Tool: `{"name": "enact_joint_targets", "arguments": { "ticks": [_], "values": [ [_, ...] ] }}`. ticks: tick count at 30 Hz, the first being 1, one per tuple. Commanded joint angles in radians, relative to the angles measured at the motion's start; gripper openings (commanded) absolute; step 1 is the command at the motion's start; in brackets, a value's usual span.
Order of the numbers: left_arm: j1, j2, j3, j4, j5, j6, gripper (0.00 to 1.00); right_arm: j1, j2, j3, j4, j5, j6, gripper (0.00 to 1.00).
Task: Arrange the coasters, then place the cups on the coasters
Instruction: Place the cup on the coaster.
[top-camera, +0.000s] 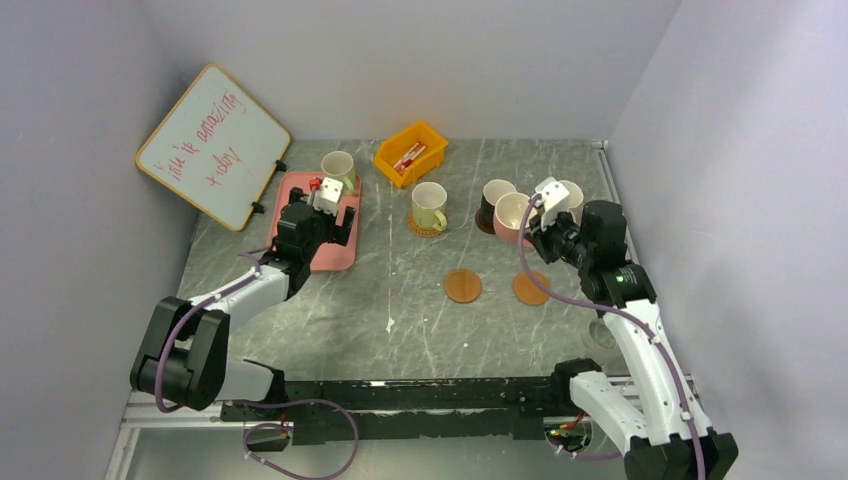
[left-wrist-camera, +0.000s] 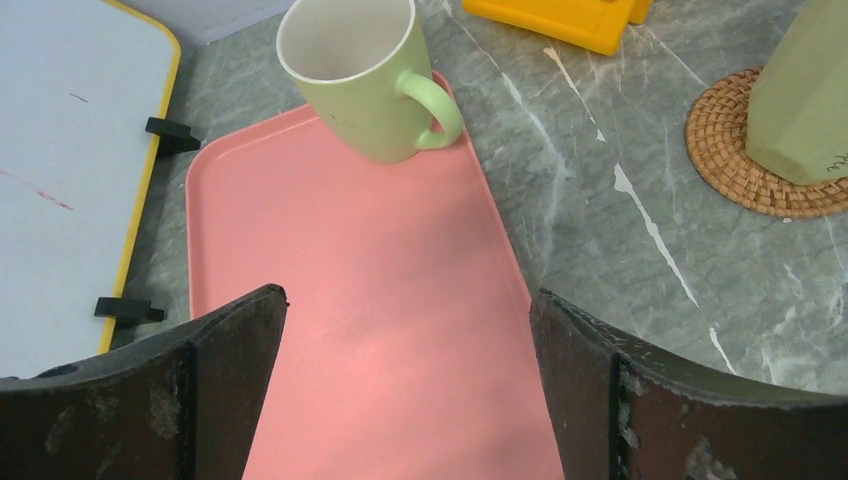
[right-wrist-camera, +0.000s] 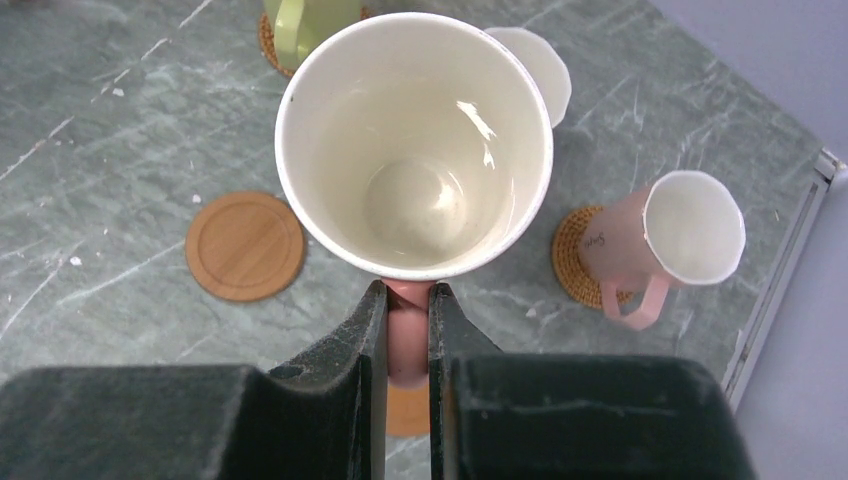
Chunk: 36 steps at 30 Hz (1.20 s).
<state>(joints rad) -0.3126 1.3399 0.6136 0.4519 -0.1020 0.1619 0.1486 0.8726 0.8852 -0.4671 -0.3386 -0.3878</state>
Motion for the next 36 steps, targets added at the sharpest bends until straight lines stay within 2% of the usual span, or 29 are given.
{"name": "enact_joint_targets", "arguments": {
  "ticks": [1, 13, 16, 22, 26, 28, 31, 36],
  "values": [
    [0.003, 0.013, 0.031, 0.033, 0.016, -0.008, 0.96, -0.012, -0.072, 0.012, 0.044, 0.013, -0.034, 0.0],
    [0.004, 0.009, 0.029, 0.029, 0.021, -0.01, 0.96, -0.079, -0.013, 0.014, -0.043, -0.068, -0.04, 0.0],
    [0.003, 0.01, 0.031, 0.03, 0.021, -0.01, 0.96, -0.121, 0.01, 0.019, -0.05, -0.133, -0.068, 0.0],
    [0.003, 0.005, 0.029, 0.029, 0.018, -0.007, 0.96, -0.34, 0.085, 0.03, -0.099, -0.366, -0.161, 0.0],
    [0.004, 0.008, 0.03, 0.031, 0.018, -0.007, 0.96, -0.569, 0.143, 0.011, -0.115, -0.57, -0.243, 0.0],
    [0.004, 0.012, 0.031, 0.033, 0.021, -0.007, 0.96, -0.646, 0.162, 0.0, -0.144, -0.637, -0.284, 0.0],
    [0.004, 0.019, 0.035, 0.03, 0.023, -0.009, 0.96, -0.686, 0.141, -0.031, -0.162, -0.646, -0.321, 0.0],
    [0.004, 0.031, 0.037, 0.032, 0.027, -0.009, 0.96, -0.689, 0.006, -0.076, -0.207, -0.6, -0.379, 0.0]
  ]
}}
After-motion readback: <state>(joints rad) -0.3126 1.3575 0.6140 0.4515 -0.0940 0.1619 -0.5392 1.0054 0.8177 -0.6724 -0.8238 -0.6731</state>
